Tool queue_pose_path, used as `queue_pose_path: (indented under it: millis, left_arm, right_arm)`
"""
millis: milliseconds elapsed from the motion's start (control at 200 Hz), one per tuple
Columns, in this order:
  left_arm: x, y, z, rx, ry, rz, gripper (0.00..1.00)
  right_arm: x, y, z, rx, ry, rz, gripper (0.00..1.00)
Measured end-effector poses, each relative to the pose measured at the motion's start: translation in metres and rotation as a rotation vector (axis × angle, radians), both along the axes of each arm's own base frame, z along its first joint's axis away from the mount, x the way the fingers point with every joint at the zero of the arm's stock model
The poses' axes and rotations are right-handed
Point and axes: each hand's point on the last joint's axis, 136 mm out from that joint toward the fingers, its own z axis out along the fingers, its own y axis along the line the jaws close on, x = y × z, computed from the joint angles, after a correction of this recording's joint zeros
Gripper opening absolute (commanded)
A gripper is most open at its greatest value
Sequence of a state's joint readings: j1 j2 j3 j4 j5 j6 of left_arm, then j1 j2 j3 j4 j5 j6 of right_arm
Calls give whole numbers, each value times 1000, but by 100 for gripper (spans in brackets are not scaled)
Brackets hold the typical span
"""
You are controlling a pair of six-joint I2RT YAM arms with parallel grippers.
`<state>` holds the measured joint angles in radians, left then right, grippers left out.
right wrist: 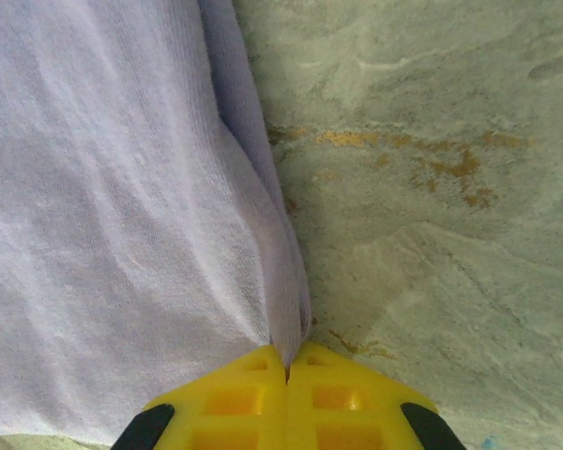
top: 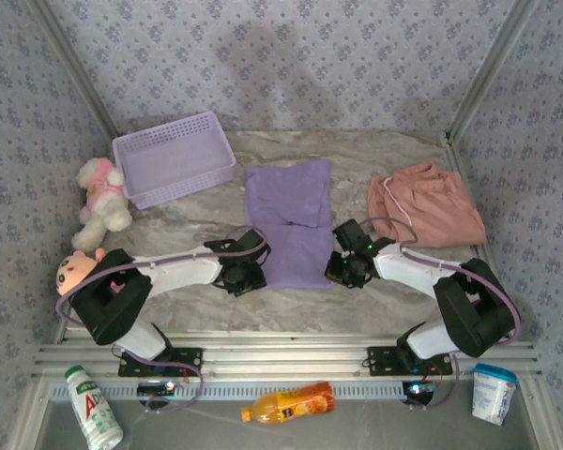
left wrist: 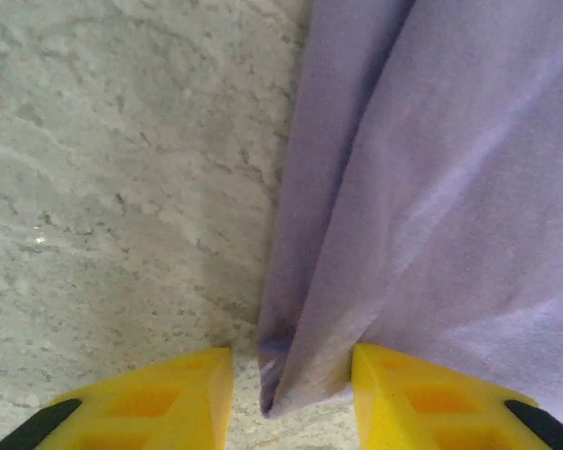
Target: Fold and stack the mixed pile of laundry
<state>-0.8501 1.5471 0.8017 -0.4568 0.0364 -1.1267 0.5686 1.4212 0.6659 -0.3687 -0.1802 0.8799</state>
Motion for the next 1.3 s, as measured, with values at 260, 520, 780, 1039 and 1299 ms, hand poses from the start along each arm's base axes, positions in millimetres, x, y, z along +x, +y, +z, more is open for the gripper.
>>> queue_pose_path:
  millis: [260,520,780,1039,1299]
  left_arm:
    - [1,6,-2,37,28,5,23]
    - [25,-16,3,15,-3,-37,11]
    - [26,-16,2,8,-17,-56,0]
    - [-26,8,4,38,21,-131,0]
    - [-91,7,15,21,70,-249,0]
  right_arm:
    - [-1,1,0,-1,-1,8,0]
    - [3,4,8,-10,-22,56,0]
    - [1,6,8,-17,-23,80,0]
    - [-27,11,5,-54,16,166,0]
    - [-90,9,15,-92,82,319,0]
